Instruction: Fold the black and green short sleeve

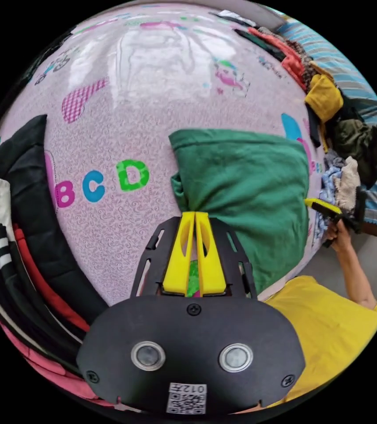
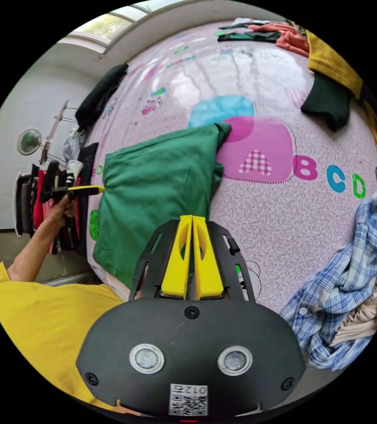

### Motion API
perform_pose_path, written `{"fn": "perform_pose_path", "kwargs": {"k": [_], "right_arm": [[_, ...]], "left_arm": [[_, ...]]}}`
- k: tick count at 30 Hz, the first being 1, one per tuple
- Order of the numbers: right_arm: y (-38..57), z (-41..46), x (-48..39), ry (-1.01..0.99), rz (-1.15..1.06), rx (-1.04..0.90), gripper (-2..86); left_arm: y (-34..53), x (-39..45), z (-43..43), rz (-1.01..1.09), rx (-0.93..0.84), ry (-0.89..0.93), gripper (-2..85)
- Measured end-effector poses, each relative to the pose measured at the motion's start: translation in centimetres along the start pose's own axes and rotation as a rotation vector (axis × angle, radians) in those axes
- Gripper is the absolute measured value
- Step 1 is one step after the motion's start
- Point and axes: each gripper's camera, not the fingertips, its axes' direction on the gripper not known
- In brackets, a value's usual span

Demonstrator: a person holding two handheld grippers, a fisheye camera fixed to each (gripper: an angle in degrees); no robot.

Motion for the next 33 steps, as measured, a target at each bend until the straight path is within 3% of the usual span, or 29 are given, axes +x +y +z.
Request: {"fn": "perform_pose_path", "kwargs": {"k": [4,10,12,14,15,18,21,25,28,31,33], "right_arm": [[1.3,-0.2,0.0,0.016,0.037,0.055,0.4],[6.3,-0.8,-3.4,-0.111,-0.149,0.056,0.6],[7.7,0.8,-3.9,-0.100,-0.184,0.007,0.5],[8.8,3.5,-3.4,0.010,-0.177,-0.061,0.4],[9.0,4.2,-3.1,0.036,-0.174,-0.072,0.3],[9.4,4.9,-1.3,-0.043,-0.127,-0.051,0.0],[9.8,4.9,-1.2,-0.028,-0.122,-0.045,0.1],[11.9,2.7,-2.5,-0.100,-0.184,0.021,0.3],[13.1,3.9,-3.1,-0.223,-0.236,-0.052,0.4],[13.9,7.5,-2.6,-0.063,-0.247,-0.180,0.3],[14.3,8.2,-1.8,-0.050,-0.261,-0.160,0.2]], "left_arm": [[2.4,-1.3,-1.6,-0.085,0.032,-0.032,0.5],[8.6,4.8,-0.5,0.199,0.009,0.139,0.5],[9.6,7.0,1.7,0.276,-0.069,0.069,0.4],[10.5,7.6,4.5,0.219,-0.151,-0.154,0.4],[10.7,7.3,5.0,0.201,-0.168,-0.174,0.4],[11.3,4.7,4.7,0.080,-0.137,-0.014,0.4],[12.5,3.3,3.5,-0.005,-0.107,-0.075,0.4],[14.4,6.4,1.4,0.136,0.008,0.019,0.3],[14.7,9.0,3.7,0.248,-0.087,0.046,0.4],[15.4,8.5,7.2,0.215,-0.201,-0.056,0.3],[15.9,6.8,7.3,0.141,-0.153,0.051,0.2]]}}
